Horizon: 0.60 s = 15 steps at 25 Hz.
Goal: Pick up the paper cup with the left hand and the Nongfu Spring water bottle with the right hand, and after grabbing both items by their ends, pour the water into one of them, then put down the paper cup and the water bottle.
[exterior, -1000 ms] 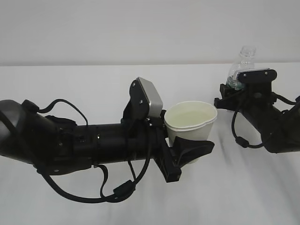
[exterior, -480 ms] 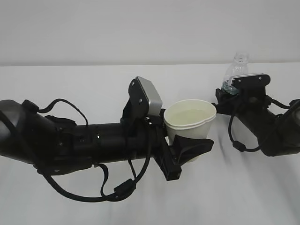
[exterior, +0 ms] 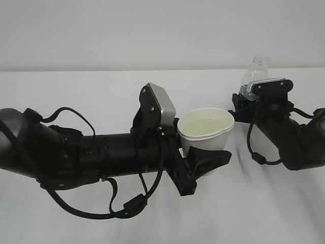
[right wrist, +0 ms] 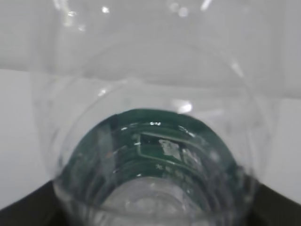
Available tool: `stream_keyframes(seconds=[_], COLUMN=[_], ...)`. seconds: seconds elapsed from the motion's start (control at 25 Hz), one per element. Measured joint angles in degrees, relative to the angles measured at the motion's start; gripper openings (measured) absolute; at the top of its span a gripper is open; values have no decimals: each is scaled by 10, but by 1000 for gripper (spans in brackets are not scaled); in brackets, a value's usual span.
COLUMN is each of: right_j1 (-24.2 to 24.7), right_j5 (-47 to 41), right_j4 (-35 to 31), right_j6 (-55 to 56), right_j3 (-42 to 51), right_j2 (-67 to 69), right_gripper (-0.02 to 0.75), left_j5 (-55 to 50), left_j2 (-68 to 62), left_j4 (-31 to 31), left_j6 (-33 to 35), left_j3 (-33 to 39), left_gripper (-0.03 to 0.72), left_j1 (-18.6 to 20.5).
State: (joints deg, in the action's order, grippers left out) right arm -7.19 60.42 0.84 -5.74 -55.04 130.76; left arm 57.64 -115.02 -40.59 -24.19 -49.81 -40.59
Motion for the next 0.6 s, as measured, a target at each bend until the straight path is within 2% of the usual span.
stream_keyframes(seconds=[0.32, 0.6], right_j1=[0, 0], right_j5=[35, 36], right_j4=[-13, -18], right_j6=[0, 0], right_j3=[1, 5], right_j2=[0, 0], right_gripper=[594, 608], left_j5=[0, 0], left_j2=[0, 0], left_j4=[0, 1], left_j6=[0, 0], left_j3=[0, 0], left_gripper=[419, 418], left_j1=[0, 0])
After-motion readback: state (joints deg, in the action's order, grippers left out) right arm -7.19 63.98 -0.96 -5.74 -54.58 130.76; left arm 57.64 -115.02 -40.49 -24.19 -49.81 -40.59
